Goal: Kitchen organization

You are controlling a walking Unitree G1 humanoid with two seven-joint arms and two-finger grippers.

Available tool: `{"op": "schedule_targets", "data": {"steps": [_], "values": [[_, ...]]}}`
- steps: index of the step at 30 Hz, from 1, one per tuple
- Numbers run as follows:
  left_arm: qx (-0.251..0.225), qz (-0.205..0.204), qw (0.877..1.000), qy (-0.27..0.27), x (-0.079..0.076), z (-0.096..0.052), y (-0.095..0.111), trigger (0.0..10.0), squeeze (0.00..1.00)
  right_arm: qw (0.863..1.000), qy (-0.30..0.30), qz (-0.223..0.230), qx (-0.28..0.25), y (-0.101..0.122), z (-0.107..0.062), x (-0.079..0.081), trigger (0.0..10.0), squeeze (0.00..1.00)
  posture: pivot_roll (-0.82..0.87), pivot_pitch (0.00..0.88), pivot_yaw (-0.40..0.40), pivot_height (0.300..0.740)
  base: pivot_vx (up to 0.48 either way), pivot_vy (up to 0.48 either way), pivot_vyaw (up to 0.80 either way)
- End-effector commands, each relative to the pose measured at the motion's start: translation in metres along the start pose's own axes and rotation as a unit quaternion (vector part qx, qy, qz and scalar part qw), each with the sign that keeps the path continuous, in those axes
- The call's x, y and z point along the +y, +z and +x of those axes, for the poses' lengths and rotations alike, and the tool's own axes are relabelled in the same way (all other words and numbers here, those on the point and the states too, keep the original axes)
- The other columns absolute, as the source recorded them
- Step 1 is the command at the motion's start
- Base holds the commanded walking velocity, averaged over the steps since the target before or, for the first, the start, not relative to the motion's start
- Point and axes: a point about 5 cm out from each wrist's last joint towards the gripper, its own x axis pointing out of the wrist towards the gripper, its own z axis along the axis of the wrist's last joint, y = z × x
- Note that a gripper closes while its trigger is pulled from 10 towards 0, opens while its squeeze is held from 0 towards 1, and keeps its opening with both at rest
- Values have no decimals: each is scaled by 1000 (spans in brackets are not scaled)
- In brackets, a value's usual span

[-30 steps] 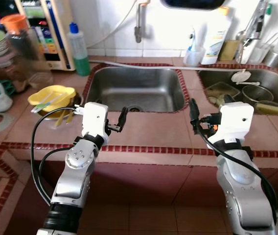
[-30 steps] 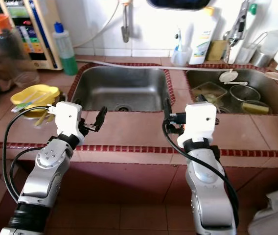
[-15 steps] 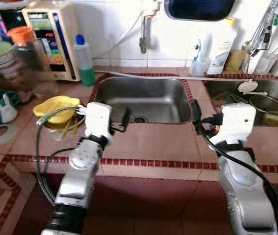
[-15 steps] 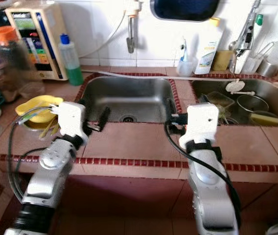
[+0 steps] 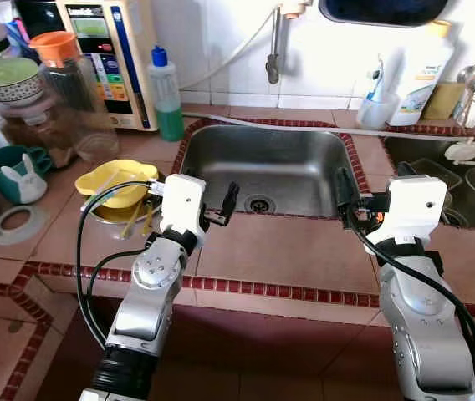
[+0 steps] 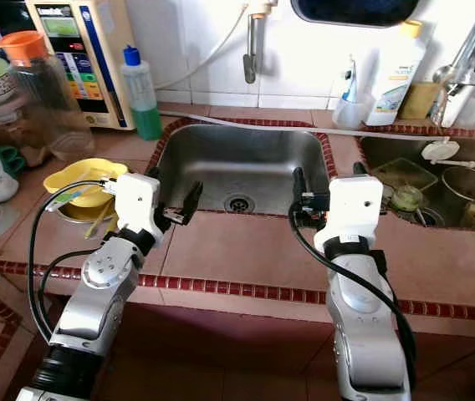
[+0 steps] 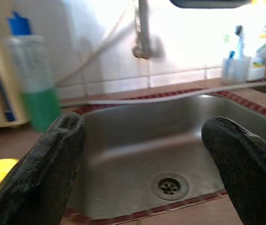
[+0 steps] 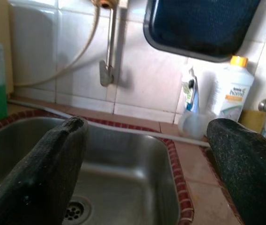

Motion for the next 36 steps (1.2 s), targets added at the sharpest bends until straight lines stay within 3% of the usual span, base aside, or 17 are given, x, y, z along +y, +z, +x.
{"op": "schedule_targets", "data": {"steps": [1,36], "values": [[-7,8,1000,6,2,0,3,10000,0,1000,-5,-1,-7,4,2,-3,10000,0,62,0,12,740,0,0,0],[-2,-2,1000,4,0,1,2,10000,0,1000,-13,-7,-9,6,2,-5,10000,0,56,0,12,740,0,0,55]]}}
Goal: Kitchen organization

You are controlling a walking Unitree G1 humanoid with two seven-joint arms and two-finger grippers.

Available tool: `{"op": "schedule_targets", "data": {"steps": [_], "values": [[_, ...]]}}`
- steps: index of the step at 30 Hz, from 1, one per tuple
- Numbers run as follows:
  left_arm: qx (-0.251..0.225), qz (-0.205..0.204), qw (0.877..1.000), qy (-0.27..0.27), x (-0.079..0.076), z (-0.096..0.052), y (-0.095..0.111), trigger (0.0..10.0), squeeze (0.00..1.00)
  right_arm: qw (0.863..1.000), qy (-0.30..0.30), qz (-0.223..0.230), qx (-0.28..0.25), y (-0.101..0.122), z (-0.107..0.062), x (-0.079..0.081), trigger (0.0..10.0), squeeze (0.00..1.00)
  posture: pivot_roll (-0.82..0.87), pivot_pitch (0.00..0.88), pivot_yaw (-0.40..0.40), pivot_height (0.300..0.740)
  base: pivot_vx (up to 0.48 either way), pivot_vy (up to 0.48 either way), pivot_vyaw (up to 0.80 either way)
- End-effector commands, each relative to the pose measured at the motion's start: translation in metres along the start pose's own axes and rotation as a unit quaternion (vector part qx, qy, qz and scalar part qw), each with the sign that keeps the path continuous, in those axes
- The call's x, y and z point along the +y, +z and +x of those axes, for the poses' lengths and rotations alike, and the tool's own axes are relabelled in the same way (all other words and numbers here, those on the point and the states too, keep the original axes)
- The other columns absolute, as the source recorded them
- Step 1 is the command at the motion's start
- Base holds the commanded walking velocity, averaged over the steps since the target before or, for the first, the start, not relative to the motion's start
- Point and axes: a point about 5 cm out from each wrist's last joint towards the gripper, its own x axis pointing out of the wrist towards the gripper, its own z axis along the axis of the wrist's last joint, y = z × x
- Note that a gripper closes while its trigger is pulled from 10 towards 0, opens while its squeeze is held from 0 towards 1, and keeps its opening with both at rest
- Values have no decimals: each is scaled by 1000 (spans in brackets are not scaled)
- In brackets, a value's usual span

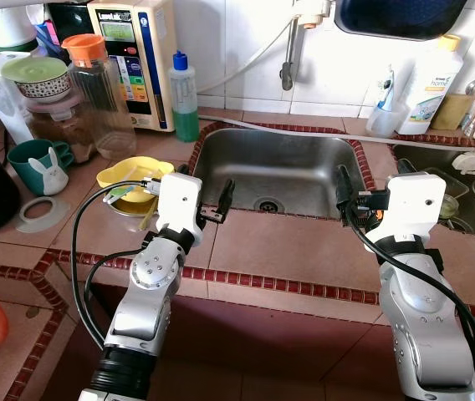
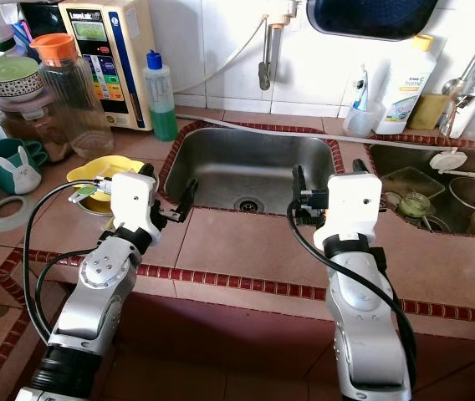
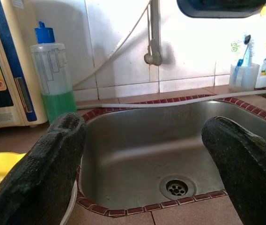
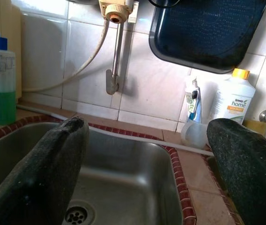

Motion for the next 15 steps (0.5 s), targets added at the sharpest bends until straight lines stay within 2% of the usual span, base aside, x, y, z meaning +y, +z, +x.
{"op": "schedule_targets", "data": {"steps": [1,8,15], "values": [[2,1,1000,0,0,1,1,10000,0,1000,-8,1,-5,4,0,-3,10000,0,55,0,12,740,0,0,0],[4,0,1000,0,1,1,1,10000,0,1000,-8,1,-5,4,0,-2,10000,0,54,0,12,740,0,-348,0],[6,-3,1000,1,1,1,0,10000,0,1000,-6,1,-4,3,0,-2,10000,0,55,0,12,740,0,-477,0]]}}
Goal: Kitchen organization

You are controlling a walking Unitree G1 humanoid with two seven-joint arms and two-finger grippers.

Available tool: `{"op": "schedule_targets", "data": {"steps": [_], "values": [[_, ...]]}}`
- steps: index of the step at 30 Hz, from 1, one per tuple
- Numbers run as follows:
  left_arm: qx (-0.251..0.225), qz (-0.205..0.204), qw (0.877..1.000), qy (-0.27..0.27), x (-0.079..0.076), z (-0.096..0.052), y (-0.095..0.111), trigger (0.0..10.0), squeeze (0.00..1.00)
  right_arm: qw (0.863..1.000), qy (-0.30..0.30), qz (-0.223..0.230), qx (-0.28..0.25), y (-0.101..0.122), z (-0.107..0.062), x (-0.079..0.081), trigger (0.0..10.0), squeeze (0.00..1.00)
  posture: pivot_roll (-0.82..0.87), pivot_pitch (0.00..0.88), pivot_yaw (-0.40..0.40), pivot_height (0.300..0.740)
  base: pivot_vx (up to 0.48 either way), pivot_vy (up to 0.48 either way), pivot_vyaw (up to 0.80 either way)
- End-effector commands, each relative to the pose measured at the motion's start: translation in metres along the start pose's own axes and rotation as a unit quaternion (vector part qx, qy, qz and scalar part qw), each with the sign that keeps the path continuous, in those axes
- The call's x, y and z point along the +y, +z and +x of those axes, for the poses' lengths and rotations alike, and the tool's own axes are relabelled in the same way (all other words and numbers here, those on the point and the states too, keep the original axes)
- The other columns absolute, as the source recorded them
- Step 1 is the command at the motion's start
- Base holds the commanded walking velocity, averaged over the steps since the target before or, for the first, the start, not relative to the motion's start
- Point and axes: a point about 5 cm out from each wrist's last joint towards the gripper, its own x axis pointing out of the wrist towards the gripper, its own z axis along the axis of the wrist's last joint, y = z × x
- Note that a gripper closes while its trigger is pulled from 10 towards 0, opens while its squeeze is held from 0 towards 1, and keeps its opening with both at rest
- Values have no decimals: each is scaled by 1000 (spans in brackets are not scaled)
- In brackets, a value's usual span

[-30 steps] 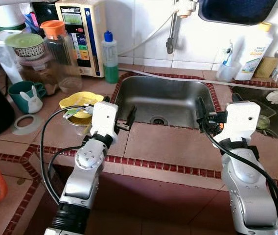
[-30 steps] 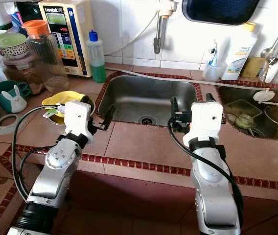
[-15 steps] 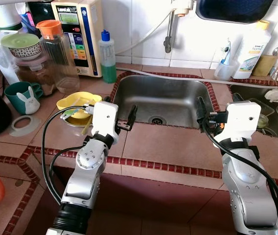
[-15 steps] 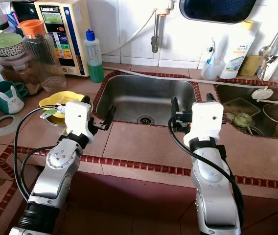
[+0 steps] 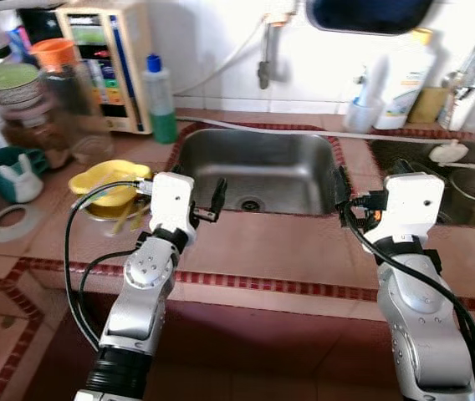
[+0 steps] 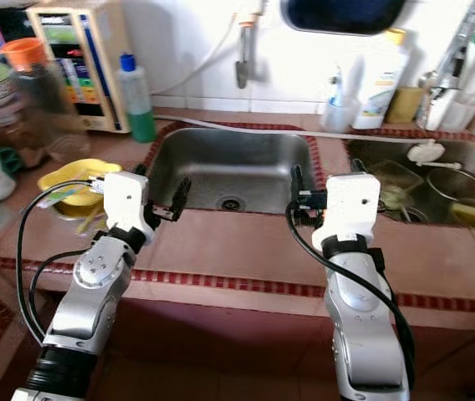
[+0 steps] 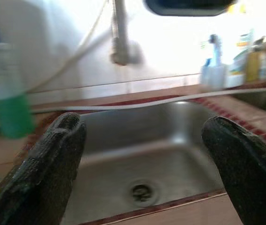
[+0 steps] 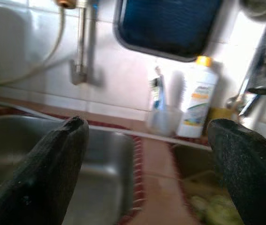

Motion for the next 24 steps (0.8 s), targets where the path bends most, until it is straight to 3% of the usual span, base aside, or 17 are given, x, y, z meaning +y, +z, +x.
{"op": "schedule_targets", "data": {"steps": [1,5,14,24], "values": [[4,7,1000,13,10,-1,0,10000,0,1000,3,5,-8,5,1,3,10000,0,55,0,12,740,0,-439,0],[2,11,1000,16,10,-1,1,10000,0,1000,4,5,-7,5,1,4,10000,0,55,0,13,740,0,-278,0],[-3,9,1000,28,13,0,2,10000,0,1000,9,1,-9,5,0,5,10000,0,53,0,15,740,0,0,0],[-2,5,1000,27,13,0,2,10000,0,1000,9,6,-11,6,0,6,10000,0,56,0,17,740,0,0,643]]}}
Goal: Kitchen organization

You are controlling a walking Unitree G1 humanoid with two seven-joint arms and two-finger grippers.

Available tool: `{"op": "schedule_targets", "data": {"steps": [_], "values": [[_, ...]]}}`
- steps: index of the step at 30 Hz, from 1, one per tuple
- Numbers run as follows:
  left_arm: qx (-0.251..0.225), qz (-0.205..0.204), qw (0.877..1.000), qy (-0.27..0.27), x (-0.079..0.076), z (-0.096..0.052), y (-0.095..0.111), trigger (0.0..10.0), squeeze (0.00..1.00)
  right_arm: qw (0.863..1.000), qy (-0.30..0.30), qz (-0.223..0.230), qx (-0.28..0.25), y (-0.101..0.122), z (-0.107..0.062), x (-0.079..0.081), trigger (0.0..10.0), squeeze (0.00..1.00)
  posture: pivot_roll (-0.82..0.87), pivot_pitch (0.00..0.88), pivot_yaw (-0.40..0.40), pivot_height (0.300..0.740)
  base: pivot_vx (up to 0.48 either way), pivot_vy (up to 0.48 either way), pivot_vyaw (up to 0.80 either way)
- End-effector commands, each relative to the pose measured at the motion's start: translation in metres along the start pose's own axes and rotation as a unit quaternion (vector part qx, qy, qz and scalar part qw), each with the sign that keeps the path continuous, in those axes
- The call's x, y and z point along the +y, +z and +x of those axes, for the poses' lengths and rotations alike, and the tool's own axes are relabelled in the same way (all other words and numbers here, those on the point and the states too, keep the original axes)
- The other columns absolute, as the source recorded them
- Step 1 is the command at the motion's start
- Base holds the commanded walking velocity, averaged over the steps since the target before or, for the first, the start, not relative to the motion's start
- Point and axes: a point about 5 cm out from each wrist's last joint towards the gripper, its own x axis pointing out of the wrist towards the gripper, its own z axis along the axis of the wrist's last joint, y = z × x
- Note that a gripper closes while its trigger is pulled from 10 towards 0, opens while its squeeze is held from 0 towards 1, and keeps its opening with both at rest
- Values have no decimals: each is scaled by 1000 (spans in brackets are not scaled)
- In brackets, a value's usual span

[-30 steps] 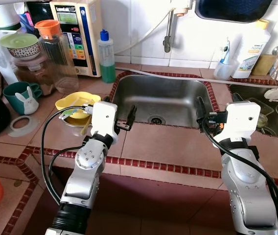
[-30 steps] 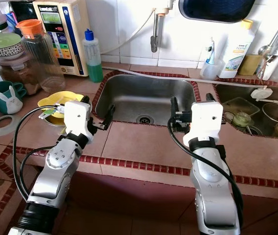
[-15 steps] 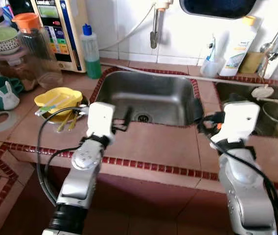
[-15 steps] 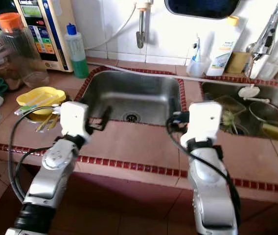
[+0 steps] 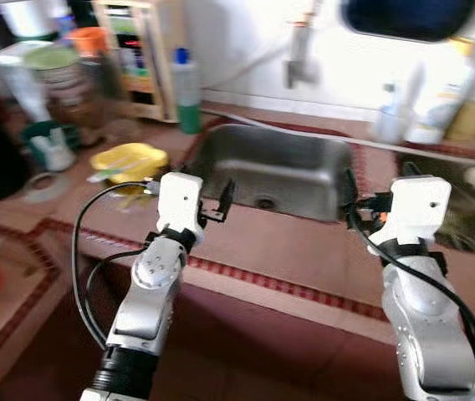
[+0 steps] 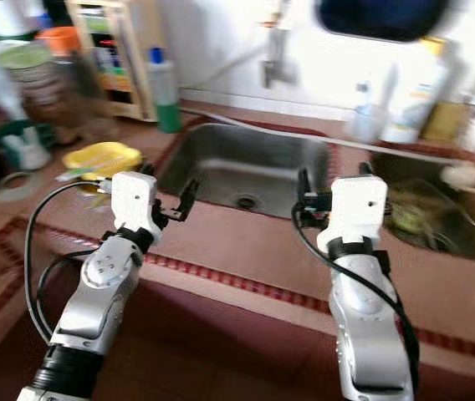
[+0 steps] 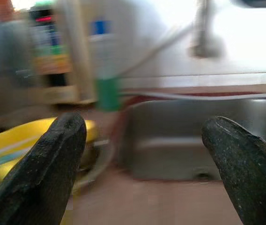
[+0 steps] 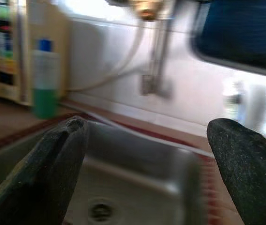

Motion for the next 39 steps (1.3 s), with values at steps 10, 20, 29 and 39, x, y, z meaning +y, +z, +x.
{"op": "schedule_targets", "data": {"steps": [10,20,29,39], "values": [[-4,-1,1000,-15,-4,4,3,10000,0,1000,-7,1,-9,4,1,-2,10000,0,62,0,18,740,0,0,0],[-10,-1,1000,-22,-2,6,6,10000,0,1000,-3,1,-12,4,2,-1,10000,0,60,0,22,740,0,0,0],[-11,-4,1000,-25,-3,5,6,10000,0,1000,-2,1,-14,5,2,0,10000,0,61,0,20,740,0,0,0],[-11,-7,999,-30,-4,4,6,10000,0,1000,-2,1,-13,5,1,0,10000,0,57,0,22,740,180,0,0]]}}
